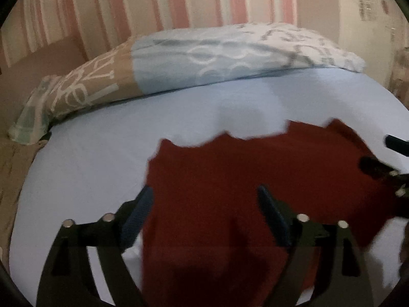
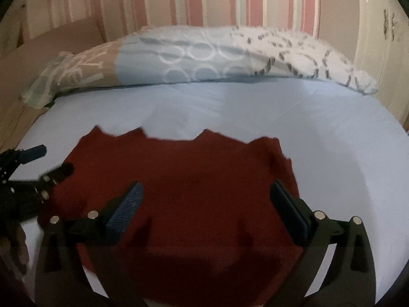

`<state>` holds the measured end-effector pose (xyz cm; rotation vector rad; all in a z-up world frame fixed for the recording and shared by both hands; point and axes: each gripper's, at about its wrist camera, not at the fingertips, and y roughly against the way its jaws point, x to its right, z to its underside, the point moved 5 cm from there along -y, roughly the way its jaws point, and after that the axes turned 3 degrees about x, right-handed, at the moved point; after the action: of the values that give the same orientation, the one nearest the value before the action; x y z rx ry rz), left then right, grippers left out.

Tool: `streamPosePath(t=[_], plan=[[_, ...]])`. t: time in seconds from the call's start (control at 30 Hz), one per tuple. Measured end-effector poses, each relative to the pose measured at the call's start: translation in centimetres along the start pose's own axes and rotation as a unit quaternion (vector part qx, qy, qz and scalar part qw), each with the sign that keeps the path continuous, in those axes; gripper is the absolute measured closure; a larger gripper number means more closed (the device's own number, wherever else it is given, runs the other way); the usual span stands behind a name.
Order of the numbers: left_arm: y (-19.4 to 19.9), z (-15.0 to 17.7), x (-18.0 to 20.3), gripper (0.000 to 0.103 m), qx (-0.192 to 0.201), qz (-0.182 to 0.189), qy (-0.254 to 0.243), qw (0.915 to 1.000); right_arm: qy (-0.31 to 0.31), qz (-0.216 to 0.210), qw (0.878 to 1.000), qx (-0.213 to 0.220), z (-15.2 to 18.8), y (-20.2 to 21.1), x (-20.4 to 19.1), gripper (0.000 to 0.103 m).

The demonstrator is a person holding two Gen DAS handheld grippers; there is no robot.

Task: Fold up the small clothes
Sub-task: 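Press the folded sweater flat with both grippers open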

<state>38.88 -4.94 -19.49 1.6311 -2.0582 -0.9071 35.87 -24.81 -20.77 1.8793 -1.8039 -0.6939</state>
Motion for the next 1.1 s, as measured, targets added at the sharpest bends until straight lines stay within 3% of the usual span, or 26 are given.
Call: streamPosePath(t=[0.07, 0.13, 0.23, 0.3, 0.43, 0.67, 0.93, 1.0, 1.1], plan=[[1.4, 1.9, 1.0, 0.016, 0.004, 0.005, 0.002, 1.0, 0.019, 0.026, 0.999, 0.011, 1.7, 1.0, -0.6, 0.003], [1.3, 3.9, 1.3, 0.016, -0.006, 0.012, 0.014, 0.9998, 0.024, 0.025, 0.999, -0.006, 3.4, 0.1, -0.5, 0.003], [-2.0, 6.3, 1.1, 0.016, -0.066, 0.012, 0.035, 0.9972, 0.02, 0.026, 0.997, -0.063, 5.8, -2.1, 0.0, 0.007], [-3.4, 7.6, 0.6, 0.016, -0.09, 0.007, 0.05, 0.9947, 0.019, 0.054, 0.994, -0.09, 6.8, -3.3, 1.0, 0.009], [-4.0, 8.2, 0.4, 0.015, -0.088, -0.001, 0.045, 0.9951, -0.011, 0.065, 0.991, -0.117, 8.0, -4.4, 3.1, 0.009], [-4.4, 9.0, -0.5, 0.013, -0.089, 0.006, 0.055, 0.9945, -0.041, 0.05, 0.99, -0.124, 9.1, -5.0, 4.3, 0.006], [-4.0, 8.6, -0.2, 0.013, -0.099, -0.001, 0.051, 0.9938, -0.027, 0.041, 0.991, -0.126, 8.9, -4.9, 3.8, 0.003], [-3.7, 8.4, -0.2, 0.013, -0.096, -0.003, 0.049, 0.9941, -0.018, 0.024, 0.993, -0.116, 8.2, -3.8, 3.5, 0.003], [-2.2, 7.3, 0.1, 0.013, -0.08, 0.0, 0.056, 0.9952, -0.031, 0.001, 0.997, -0.067, 6.7, -0.4, 3.6, 0.003]])
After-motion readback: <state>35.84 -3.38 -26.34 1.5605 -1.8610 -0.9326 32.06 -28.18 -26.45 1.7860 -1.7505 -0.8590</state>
